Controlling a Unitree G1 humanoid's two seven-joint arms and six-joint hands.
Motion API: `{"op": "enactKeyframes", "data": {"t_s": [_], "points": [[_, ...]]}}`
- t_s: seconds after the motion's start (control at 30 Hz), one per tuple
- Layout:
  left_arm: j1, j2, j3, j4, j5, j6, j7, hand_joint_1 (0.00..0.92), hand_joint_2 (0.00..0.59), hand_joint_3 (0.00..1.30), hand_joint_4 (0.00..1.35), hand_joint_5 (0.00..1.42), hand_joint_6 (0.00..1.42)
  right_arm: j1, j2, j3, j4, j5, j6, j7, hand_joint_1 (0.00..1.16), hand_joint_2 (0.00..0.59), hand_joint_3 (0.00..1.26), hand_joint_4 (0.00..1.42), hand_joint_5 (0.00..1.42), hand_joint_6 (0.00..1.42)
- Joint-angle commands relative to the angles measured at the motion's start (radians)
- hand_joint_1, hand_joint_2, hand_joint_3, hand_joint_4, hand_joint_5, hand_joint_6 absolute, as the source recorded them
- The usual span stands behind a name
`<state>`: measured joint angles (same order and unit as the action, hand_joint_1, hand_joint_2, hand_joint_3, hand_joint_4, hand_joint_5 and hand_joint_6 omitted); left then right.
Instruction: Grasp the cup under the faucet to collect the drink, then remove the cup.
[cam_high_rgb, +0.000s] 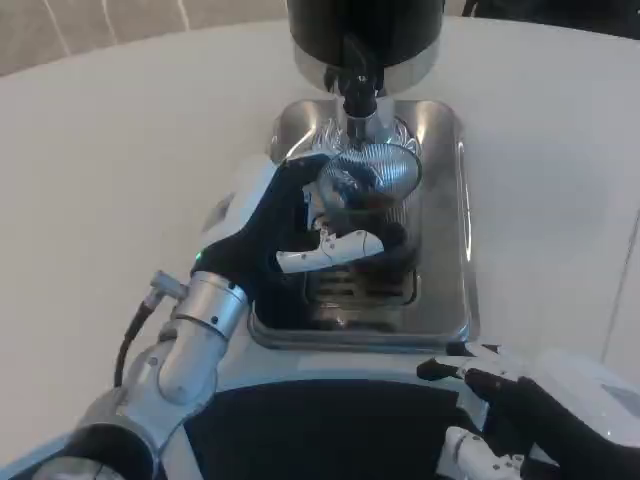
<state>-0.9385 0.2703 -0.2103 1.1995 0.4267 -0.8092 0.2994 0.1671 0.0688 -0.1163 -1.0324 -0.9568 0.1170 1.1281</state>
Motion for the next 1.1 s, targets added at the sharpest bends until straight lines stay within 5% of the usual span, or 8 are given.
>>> {"op": "enactKeyframes", "data": {"t_s": [0.03, 1.1], "points": [[0.014, 0.034, 0.013, -0.026, -0.006, -0.079, 0.021, 0.548, 0.104, 1.00, 1.15, 1.39, 1.42, 0.035, 0.069, 0.028, -0.015, -0.004, 0.012, -0.022, 0.15, 0.566, 0.19, 0.04, 0.00, 0.08], [0.054, 0.155, -0.025, -0.044, 0.063, -0.175, 0.024, 0.563, 0.045, 1.01, 1.18, 1.40, 1.42, -0.017, 0.066, 0.024, -0.015, 0.021, 0.008, -0.053, 0.15, 0.544, 0.16, 0.03, 0.00, 0.08]]}}
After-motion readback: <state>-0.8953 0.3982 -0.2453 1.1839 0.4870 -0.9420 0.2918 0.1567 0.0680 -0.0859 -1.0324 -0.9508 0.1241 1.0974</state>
